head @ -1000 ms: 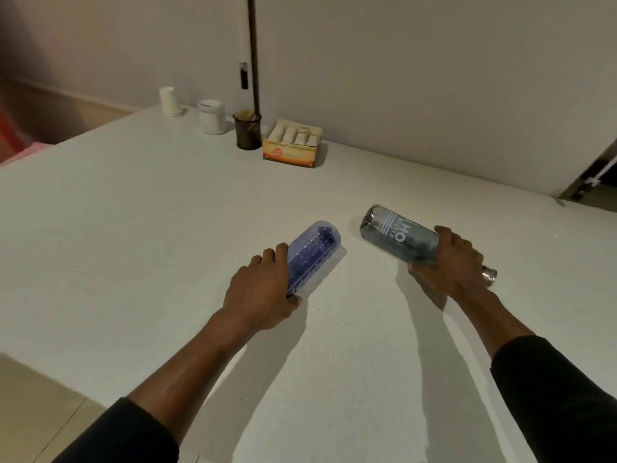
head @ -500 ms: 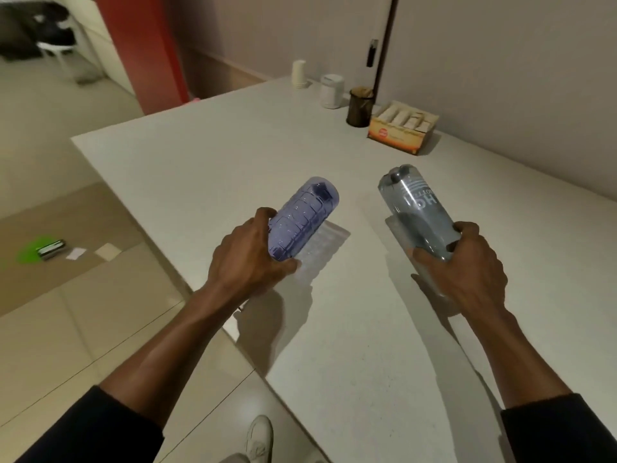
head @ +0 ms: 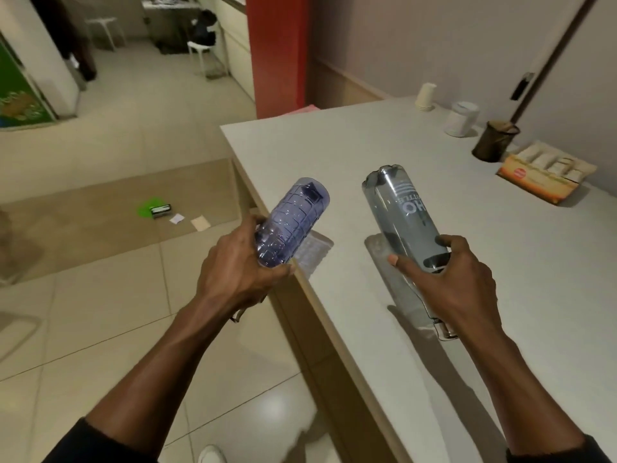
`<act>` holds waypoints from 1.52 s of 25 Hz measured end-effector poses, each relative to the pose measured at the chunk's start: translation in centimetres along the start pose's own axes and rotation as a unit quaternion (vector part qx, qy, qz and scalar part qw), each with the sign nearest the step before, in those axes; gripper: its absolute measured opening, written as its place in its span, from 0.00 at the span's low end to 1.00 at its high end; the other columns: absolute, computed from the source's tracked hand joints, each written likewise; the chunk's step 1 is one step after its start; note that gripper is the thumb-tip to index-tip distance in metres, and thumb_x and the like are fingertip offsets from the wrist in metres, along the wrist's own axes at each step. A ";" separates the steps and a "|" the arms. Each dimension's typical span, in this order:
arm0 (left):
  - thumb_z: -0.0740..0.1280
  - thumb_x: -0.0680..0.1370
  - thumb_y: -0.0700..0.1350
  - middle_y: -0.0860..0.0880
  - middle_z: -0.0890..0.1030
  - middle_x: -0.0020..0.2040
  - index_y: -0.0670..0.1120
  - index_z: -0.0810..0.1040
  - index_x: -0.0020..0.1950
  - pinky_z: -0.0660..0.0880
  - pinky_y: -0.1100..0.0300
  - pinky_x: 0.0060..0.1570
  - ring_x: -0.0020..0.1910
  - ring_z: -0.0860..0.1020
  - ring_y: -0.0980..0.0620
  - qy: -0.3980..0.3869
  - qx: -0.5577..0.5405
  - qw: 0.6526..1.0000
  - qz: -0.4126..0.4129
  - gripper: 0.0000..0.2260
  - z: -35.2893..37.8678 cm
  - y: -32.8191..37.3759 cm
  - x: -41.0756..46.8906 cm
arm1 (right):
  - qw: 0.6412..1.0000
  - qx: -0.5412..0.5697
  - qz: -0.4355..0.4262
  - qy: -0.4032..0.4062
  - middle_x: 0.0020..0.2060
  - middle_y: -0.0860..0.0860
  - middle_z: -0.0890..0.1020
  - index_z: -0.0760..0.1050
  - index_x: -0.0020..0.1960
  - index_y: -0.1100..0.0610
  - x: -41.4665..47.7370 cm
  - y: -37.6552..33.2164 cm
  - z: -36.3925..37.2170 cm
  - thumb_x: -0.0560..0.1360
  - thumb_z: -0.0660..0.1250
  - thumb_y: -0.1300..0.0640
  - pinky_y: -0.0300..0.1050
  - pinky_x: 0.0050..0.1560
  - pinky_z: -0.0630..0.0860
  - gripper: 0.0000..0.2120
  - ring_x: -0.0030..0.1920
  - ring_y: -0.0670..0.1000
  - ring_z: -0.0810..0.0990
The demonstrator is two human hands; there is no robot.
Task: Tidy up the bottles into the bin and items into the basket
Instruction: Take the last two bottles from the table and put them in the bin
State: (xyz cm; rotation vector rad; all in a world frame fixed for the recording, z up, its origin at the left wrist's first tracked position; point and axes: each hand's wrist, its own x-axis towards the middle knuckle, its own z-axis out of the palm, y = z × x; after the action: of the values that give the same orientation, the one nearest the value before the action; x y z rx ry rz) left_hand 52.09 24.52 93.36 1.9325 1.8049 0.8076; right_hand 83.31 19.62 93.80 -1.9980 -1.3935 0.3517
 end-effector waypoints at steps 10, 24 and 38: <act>0.80 0.64 0.64 0.52 0.85 0.58 0.56 0.70 0.72 0.81 0.50 0.49 0.50 0.83 0.45 0.082 -0.012 0.992 -0.096 0.40 -12.1 -20.3 3.5 | 0.993 0.049 -0.085 -0.064 0.47 0.44 0.80 0.69 0.69 0.48 -1.2 -19.0 17.8 0.63 0.68 0.20 0.42 0.40 0.78 0.45 0.44 0.46 0.82; 0.82 0.64 0.62 0.54 0.83 0.55 0.55 0.70 0.72 0.74 0.56 0.43 0.45 0.80 0.47 0.052 0.008 0.969 -0.240 0.41 -15.6 -38.0 9.2 | 0.969 -0.003 -0.061 -0.237 0.44 0.39 0.79 0.70 0.59 0.45 0.0 -27.5 39.7 0.60 0.69 0.19 0.41 0.37 0.84 0.39 0.40 0.39 0.82; 0.80 0.61 0.67 0.56 0.79 0.51 0.56 0.71 0.70 0.76 0.55 0.44 0.46 0.81 0.48 0.021 0.025 0.932 -0.362 0.41 -15.2 -49.8 29.9 | 0.944 -0.046 -0.067 -0.319 0.49 0.45 0.82 0.70 0.64 0.48 17.1 -36.8 59.9 0.57 0.69 0.20 0.49 0.42 0.85 0.46 0.43 0.48 0.84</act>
State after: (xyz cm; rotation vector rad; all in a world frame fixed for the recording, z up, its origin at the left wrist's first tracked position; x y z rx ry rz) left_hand 4.34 57.77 78.52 1.1082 2.3354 0.5394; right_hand 29.58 64.72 76.09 -1.9270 -1.9534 0.9491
